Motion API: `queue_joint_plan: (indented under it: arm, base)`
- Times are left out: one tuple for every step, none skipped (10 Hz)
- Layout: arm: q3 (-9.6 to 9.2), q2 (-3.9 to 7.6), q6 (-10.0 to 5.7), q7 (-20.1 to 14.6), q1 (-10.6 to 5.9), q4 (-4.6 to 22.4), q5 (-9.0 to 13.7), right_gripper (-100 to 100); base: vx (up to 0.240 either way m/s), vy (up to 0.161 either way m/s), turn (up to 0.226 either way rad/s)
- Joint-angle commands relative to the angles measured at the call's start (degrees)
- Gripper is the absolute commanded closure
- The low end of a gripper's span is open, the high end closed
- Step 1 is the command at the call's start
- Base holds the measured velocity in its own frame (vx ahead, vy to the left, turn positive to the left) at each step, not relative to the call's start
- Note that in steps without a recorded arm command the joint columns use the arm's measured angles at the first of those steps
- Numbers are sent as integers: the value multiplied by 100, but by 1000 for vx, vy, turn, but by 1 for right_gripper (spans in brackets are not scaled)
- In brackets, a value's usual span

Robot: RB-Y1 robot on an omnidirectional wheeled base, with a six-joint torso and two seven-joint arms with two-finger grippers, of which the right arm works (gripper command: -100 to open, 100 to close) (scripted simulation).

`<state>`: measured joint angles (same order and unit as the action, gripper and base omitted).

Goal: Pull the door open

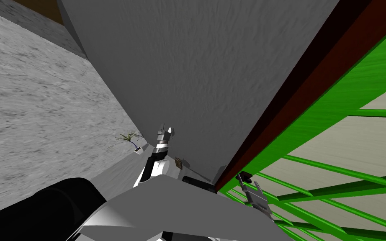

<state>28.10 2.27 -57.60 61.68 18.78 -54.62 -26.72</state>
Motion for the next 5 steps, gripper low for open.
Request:
queue_joint_plan:
  arm:
    - [5,10,1,-6,-1,-2,0,100]
    - [5,10,1,-6,-1,-2,0,100]
    - [5,10,1,-6,-1,-2,0,100]
    - [5,10,1,-6,-1,-2,0,100]
    - [5,10,1,-6,-1,-2,0,100]
  base:
    - [-22,12,-12]
    - [-30,3,-12]
    - [-18,0,14]
    - [-7,-1,4]
    - [0,0,0]
